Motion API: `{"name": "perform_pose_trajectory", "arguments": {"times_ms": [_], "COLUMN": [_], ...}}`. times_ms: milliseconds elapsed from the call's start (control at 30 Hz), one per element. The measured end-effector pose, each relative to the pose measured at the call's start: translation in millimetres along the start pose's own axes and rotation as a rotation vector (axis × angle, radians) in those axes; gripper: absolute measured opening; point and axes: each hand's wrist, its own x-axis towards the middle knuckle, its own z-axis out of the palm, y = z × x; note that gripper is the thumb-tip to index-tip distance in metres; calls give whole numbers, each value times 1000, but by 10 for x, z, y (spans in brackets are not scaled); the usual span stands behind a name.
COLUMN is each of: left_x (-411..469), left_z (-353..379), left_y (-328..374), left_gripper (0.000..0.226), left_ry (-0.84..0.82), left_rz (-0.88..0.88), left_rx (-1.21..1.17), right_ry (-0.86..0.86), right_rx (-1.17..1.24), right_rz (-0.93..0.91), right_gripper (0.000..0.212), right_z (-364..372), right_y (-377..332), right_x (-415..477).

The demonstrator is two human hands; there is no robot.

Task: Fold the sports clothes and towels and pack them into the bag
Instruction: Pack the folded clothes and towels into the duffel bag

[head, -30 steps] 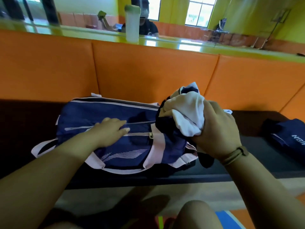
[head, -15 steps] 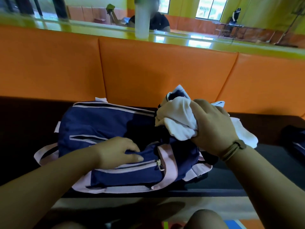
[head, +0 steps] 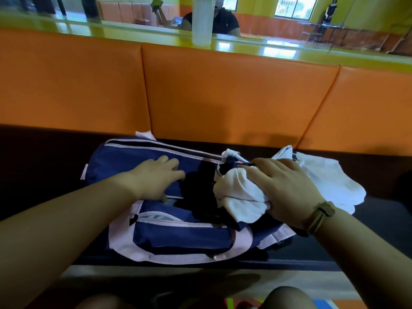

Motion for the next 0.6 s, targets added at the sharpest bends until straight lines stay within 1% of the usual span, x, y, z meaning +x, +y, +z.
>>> {"name": "perform_pose_trajectory", "arguments": {"times_ms": [200,267,333,400,500,567,600], "left_x": [177,240,280,311,331,344,358], "left_z": [68,101,127,115,-26,-164,-239], "left_y": [-61,-63,-100,-162,-290,-374,-415], "left_gripper": [68,59,44,30,12,8,9], "left_ry": [19,37,60,106,186,217,229], "left_rz": [2,-3,-8,-26,-83,-114,-127], "left_rx": [153,219,200,64,-274,-441,-487], "right_ry": [-18,-34,-73,-103,-104,-66,-43], "right_rx": [11,19,16,30,46,74,86], "right_rz": [-28,-41,-51,-56,-107,-172,-208], "right_gripper": [74,74,76,79,81,75,70], "right_z": [14,36,53,63,50,28,17], "right_y": [-20,-33,-43,-39,-48,-64,-88], "right_x": [-1,-7,-3,1,36,110,154]}}
